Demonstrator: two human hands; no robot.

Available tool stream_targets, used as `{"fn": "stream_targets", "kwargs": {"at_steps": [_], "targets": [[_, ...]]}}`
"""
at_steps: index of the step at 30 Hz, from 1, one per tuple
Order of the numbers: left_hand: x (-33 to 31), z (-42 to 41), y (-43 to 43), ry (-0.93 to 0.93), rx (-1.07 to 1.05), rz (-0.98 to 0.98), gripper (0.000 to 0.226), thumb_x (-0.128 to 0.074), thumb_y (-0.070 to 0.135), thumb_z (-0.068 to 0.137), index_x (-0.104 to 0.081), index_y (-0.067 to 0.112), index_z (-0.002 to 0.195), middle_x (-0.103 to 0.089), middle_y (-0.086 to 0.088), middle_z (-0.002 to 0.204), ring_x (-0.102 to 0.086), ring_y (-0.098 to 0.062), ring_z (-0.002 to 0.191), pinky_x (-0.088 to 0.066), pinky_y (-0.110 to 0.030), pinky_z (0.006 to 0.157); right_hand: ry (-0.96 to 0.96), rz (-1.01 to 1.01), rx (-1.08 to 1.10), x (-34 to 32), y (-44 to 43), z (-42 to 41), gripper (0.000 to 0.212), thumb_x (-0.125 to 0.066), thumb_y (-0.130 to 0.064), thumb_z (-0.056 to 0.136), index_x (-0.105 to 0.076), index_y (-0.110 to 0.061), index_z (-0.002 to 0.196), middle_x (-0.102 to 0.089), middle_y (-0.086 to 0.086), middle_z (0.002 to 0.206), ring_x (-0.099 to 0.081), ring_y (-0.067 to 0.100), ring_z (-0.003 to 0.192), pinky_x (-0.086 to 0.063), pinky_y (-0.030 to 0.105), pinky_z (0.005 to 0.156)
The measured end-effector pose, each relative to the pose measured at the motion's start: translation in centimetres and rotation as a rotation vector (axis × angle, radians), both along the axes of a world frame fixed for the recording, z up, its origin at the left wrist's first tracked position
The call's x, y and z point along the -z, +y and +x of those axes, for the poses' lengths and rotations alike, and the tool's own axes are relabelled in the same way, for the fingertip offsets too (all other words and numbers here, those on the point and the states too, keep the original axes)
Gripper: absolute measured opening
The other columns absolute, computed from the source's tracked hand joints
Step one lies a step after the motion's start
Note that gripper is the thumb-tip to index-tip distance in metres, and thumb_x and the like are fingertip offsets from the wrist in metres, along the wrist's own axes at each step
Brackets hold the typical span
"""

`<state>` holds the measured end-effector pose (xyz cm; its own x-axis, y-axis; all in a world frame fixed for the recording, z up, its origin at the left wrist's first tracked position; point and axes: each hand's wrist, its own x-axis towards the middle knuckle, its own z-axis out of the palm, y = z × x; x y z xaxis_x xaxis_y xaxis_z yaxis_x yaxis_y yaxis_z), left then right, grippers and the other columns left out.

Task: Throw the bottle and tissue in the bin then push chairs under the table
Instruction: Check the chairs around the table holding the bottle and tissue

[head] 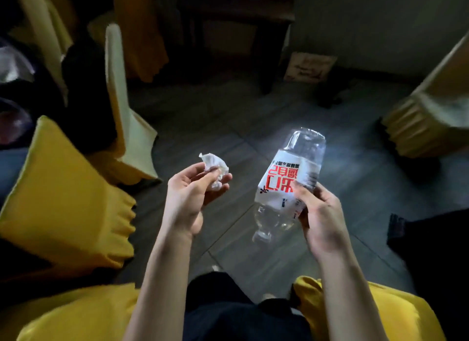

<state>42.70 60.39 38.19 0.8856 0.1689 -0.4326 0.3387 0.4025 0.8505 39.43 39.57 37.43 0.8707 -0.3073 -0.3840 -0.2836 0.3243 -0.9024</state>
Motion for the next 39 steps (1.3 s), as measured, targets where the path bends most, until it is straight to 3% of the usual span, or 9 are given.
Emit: {"fn": "stream_targets", "kwargs": {"at_steps": [3, 6, 9, 13, 19, 24, 31, 36, 39], "targets": [[-0.7, 6.2, -1.4, -0.022, 0.112, -0.037, 0.01, -0.068, 0.008, 0.092, -0.074, 0.001, 0.096, -0.077, -0.016, 0.091, -0.076, -0.022, 0.085, -0.06, -0.024, 0.068, 0.0, -0.012, 0.087, -0.7, -0.7, 3.5, 0.017, -0.061, -0.006, 0.097, -0.076, -0.005, 0.106, -0.079, 0.018, 0.107, -0.074, 0.03, 0.098, -0.057, 0.046, 0.091], [-0.8, 10.6, -3.7, -0.016, 0.197, -0.094, 0.019, -0.067, 0.019, 0.093, -0.074, 0.001, 0.095, -0.078, -0.014, 0.093, -0.076, -0.019, 0.083, -0.06, -0.023, 0.068, 0.003, -0.01, 0.158, -0.8, -2.4, 6.5, 0.017, -0.062, -0.008, 0.097, -0.077, -0.006, 0.105, -0.079, 0.016, 0.107, -0.074, 0.028, 0.097, -0.056, 0.046, 0.091], [-0.1, 15.0, -6.3, -0.005, 0.282, -0.121, 0.011, -0.064, 0.007, 0.094, -0.073, 0.002, 0.098, -0.078, -0.013, 0.096, -0.076, -0.02, 0.082, -0.06, -0.023, 0.068, 0.018, 0.002, 0.222, -0.2, -4.6, 10.5, 0.017, -0.061, -0.008, 0.097, -0.077, -0.007, 0.105, -0.079, 0.016, 0.108, -0.072, 0.029, 0.101, -0.055, 0.046, 0.093], [0.8, 21.3, -10.0, 0.018, 0.296, -0.14, 0.03, -0.061, -0.006, 0.092, -0.066, 0.007, 0.119, -0.077, -0.017, 0.104, -0.075, -0.024, 0.085, -0.061, -0.025, 0.069, 0.005, 0.004, 0.268, 1.1, -8.4, 16.3, 0.018, -0.061, -0.005, 0.097, -0.076, -0.004, 0.107, -0.079, 0.017, 0.107, -0.074, 0.032, 0.1, -0.057, 0.044, 0.091], [0.5, 31.9, -17.6, 0.009, 0.349, -0.067, 0.025, -0.062, -0.007, 0.089, -0.071, 0.004, 0.11, -0.076, -0.019, 0.104, -0.069, -0.021, 0.085, -0.058, -0.021, 0.073, -0.053, 0.008, 0.315, 1.1, -17.2, 27.2, 0.016, -0.063, -0.006, 0.097, -0.076, -0.005, 0.105, -0.08, 0.016, 0.104, -0.075, 0.029, 0.094, -0.059, 0.037, 0.08], [-1.1, 40.0, -24.1, -0.033, 0.374, -0.046, 0.031, -0.061, -0.008, 0.089, -0.069, 0.006, 0.116, -0.075, -0.02, 0.11, -0.07, -0.021, 0.086, -0.059, -0.021, 0.071, -0.107, 0.05, 0.317, -0.5, -24.5, 36.6, 0.017, -0.063, -0.008, 0.097, -0.076, -0.005, 0.107, -0.079, 0.015, 0.107, -0.074, 0.035, 0.105, -0.058, 0.047, 0.093], [-1.0, 49.9, -30.1, -0.023, 0.41, 0.02, 0.027, -0.062, 0.001, 0.092, -0.069, 0.008, 0.117, -0.077, -0.014, 0.104, -0.068, -0.02, 0.083, -0.057, -0.024, 0.072, -0.095, 0.111, 0.362, -0.6, -30.8, 45.3, 0.019, -0.062, -0.008, 0.098, -0.074, -0.004, 0.111, -0.078, 0.017, 0.11, -0.074, 0.035, 0.104, -0.058, 0.049, 0.093], [0.6, 58.6, -35.1, -0.005, 0.452, 0.084, 0.024, -0.065, 0.005, 0.093, -0.07, 0.01, 0.116, -0.077, -0.001, 0.095, -0.063, -0.012, 0.07, -0.049, -0.016, 0.057, -0.083, 0.075, 0.444, 1.0, -34.8, 51.2, 0.02, -0.059, -0.004, 0.098, -0.073, -0.002, 0.112, -0.079, 0.016, 0.106, -0.077, 0.03, 0.095, -0.064, 0.037, 0.076], [1.1, 65.2, -38.7, -0.018, 0.502, 0.016, 0.025, -0.067, 0.002, 0.089, -0.07, 0.009, 0.113, -0.078, 0.0, 0.094, -0.066, -0.008, 0.071, -0.053, -0.018, 0.061, -0.098, 0.045, 0.508, 1.3, -37.4, 55.9, 0.018, -0.059, -0.003, 0.097, -0.074, -0.005, 0.107, -0.08, 0.013, 0.102, -0.078, 0.026, 0.091, -0.062, 0.033, 0.071]]}}
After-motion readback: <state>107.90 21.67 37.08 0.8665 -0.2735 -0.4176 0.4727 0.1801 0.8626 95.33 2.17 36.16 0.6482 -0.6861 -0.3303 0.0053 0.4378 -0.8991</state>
